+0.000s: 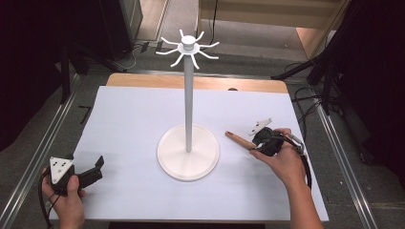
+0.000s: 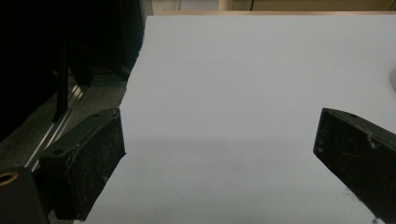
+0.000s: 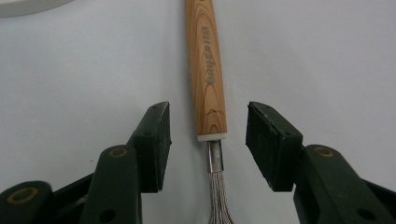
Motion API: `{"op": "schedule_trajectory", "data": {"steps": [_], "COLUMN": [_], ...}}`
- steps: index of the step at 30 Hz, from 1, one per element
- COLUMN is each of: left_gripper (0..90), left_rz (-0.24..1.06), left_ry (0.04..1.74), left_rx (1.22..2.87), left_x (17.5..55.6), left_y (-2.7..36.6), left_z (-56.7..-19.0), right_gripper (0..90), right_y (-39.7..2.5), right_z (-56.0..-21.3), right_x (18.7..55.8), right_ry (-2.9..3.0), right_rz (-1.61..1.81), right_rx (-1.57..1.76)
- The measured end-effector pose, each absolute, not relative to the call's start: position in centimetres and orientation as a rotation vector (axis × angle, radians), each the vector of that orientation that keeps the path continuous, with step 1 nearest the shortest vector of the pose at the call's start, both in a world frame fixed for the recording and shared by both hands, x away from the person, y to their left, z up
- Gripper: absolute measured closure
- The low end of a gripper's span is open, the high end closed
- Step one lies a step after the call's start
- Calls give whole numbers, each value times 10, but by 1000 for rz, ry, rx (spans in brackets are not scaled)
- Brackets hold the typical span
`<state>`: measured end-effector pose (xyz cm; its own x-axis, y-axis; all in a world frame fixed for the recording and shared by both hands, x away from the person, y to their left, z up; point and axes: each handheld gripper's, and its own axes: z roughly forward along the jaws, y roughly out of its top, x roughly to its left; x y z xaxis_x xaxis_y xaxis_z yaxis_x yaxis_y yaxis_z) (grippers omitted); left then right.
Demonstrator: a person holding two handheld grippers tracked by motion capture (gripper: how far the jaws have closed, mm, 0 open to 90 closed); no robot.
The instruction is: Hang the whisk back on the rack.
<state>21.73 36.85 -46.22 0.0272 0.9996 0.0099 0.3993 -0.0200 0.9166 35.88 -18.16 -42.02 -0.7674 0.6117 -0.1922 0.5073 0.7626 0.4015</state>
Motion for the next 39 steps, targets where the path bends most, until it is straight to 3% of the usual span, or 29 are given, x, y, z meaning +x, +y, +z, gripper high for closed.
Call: {"op": "schedule_trajectory", "data": {"steps": [7,10,39], "left_gripper": [26,26,27], "left_rz": [978,978,979], "left_ry": [1480,1480,1483], "left_rx": [1529,1528,1535], "left_x": [217,217,218], "left_y": [369,368,368], "left_z": [-462,-462,-462], "right_gripper": [559,617,686], "right_y": [-177,-175,-161], "right_z": [-423,-424,-443], "right_x": [373,379,407], "right_ry": [2723,2759,2856], "right_rz": [404,398,221], "right_rx": [896,884,1034]}}
